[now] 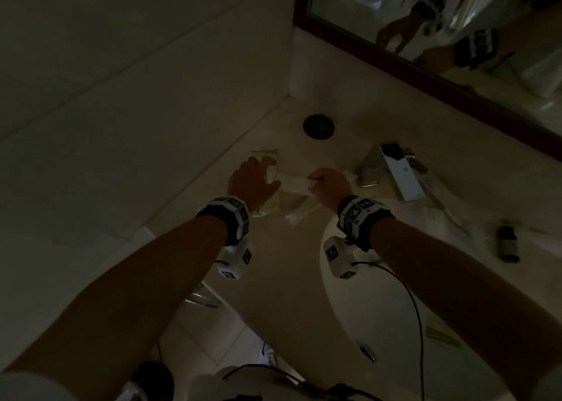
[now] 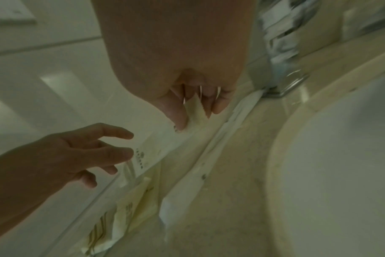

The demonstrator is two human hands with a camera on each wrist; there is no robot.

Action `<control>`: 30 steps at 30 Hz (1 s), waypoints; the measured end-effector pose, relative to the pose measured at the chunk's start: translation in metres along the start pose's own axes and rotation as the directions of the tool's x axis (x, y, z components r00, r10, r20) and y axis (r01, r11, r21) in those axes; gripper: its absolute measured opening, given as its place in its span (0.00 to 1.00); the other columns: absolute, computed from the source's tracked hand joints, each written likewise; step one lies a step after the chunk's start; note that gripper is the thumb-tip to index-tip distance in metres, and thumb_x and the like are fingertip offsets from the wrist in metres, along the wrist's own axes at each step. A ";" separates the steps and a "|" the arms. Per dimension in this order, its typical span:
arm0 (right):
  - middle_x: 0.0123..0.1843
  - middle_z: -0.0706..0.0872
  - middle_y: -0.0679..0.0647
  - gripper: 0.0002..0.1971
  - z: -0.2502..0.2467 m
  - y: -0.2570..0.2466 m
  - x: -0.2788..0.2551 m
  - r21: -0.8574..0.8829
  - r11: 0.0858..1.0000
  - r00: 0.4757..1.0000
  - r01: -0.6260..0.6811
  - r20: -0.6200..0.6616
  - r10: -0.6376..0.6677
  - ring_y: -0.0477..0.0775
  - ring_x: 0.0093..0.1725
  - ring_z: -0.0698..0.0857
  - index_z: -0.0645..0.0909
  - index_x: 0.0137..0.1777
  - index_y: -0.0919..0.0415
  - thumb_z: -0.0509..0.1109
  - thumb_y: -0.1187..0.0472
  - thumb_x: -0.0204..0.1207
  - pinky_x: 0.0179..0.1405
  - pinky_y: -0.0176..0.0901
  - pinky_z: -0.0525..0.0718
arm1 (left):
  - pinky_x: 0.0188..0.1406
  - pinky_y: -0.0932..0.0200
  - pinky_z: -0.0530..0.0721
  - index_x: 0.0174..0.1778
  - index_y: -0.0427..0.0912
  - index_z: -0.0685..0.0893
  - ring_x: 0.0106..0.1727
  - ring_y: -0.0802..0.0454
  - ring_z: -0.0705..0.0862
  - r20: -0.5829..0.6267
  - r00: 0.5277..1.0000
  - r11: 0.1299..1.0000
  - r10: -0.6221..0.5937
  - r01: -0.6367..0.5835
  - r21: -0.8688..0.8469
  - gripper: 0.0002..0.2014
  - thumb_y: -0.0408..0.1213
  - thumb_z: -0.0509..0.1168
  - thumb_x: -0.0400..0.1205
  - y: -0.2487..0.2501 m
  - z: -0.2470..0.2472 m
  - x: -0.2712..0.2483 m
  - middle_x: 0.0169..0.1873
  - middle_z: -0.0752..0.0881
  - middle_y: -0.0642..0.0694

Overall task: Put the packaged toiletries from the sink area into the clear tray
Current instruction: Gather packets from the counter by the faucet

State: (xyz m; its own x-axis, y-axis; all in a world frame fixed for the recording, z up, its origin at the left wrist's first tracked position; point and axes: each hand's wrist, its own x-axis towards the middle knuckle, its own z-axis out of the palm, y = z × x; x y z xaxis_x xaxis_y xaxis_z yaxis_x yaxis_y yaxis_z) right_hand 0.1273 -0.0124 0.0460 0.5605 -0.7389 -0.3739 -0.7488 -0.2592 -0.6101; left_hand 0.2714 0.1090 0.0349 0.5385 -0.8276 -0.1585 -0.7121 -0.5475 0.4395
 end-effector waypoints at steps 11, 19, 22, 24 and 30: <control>0.59 0.85 0.62 0.10 -0.030 0.043 -0.042 0.120 0.990 0.997 -0.077 -0.019 0.080 0.63 0.59 0.82 0.84 0.56 0.61 0.68 0.64 0.77 0.58 0.51 0.80 | 0.69 0.45 0.64 0.68 0.54 0.77 0.70 0.42 0.69 0.089 0.982 0.961 0.168 -0.183 0.208 0.20 0.56 0.56 0.83 0.044 0.010 -0.014 0.64 0.81 0.45; 0.57 0.86 0.60 0.11 -0.057 0.080 -0.094 0.057 0.992 0.994 -0.112 -0.011 0.113 0.61 0.57 0.84 0.85 0.56 0.58 0.70 0.59 0.75 0.57 0.48 0.82 | 0.68 0.48 0.62 0.63 0.49 0.82 0.63 0.44 0.80 0.260 0.932 0.934 0.251 -0.304 0.189 0.20 0.56 0.54 0.83 0.090 0.026 -0.037 0.61 0.85 0.45; 0.56 0.87 0.58 0.13 -0.068 0.094 -0.116 -0.027 0.994 0.994 -0.109 0.000 0.109 0.59 0.56 0.84 0.86 0.57 0.56 0.69 0.53 0.77 0.53 0.46 0.81 | 0.67 0.50 0.66 0.60 0.47 0.85 0.62 0.43 0.82 0.285 0.912 0.937 0.294 -0.334 0.102 0.15 0.49 0.61 0.83 0.111 0.035 -0.050 0.59 0.86 0.43; 0.56 0.86 0.58 0.14 -0.075 0.104 -0.129 -0.065 0.992 0.994 -0.110 -0.001 0.110 0.59 0.56 0.84 0.86 0.58 0.57 0.67 0.52 0.79 0.48 0.43 0.77 | 0.61 0.52 0.74 0.55 0.46 0.87 0.57 0.42 0.84 0.289 0.902 0.939 0.321 -0.342 0.022 0.12 0.46 0.64 0.82 0.124 0.042 -0.059 0.54 0.88 0.42; 0.53 0.87 0.58 0.13 -0.096 0.138 -0.170 -0.039 0.987 0.988 -0.157 -0.017 0.157 0.59 0.51 0.85 0.85 0.58 0.57 0.65 0.54 0.80 0.44 0.42 0.81 | 0.47 0.58 0.78 0.56 0.44 0.87 0.53 0.41 0.85 0.317 0.860 0.914 0.399 -0.403 -0.058 0.11 0.40 0.62 0.84 0.162 0.060 -0.082 0.52 0.88 0.40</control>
State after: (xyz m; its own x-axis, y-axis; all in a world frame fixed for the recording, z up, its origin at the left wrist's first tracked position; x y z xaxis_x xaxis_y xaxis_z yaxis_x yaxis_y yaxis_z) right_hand -0.1056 0.0176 0.0921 0.4301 -0.7811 -0.4528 -0.8409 -0.1642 -0.5156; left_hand 0.0848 0.0807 0.0661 0.0358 -0.9697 -0.2415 -0.8409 -0.1598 0.5170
